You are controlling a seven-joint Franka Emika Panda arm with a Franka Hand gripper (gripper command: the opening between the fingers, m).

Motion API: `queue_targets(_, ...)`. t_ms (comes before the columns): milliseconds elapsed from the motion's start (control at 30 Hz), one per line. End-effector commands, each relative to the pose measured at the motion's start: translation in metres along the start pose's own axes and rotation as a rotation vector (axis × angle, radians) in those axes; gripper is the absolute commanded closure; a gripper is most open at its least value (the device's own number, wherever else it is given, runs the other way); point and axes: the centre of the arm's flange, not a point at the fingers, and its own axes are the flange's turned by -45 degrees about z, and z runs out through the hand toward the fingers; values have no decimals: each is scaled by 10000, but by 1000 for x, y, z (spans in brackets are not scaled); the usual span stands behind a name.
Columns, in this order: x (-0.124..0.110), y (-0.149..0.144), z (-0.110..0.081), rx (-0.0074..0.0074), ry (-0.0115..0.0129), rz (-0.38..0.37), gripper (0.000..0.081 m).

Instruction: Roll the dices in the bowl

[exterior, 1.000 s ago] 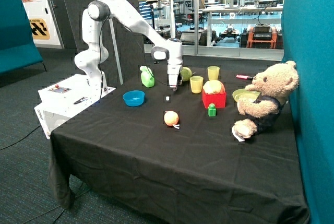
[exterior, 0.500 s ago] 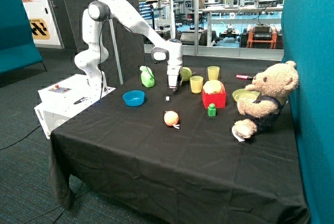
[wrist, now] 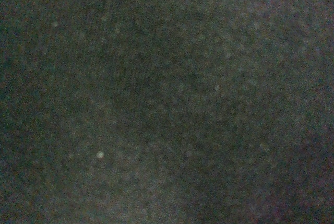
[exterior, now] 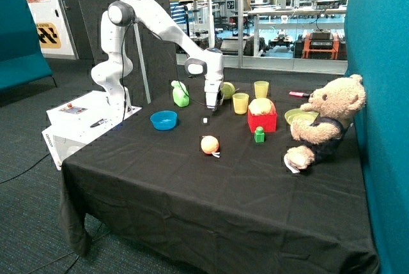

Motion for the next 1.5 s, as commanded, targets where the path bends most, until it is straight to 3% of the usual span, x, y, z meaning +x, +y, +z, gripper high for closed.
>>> queue_targets(0, -1, 2, -2, 10, -23, 54, 808)
queue_targets(300, -6, 0, -9, 10, -23, -81, 808)
queue_targets(667, -6, -2, -82, 10, -23, -419, 808)
queue_targets(1100, -29, 1, -138, 10, -23, -174, 808)
queue_targets(1467, -63, 22, -188, 9, -23, 346, 808)
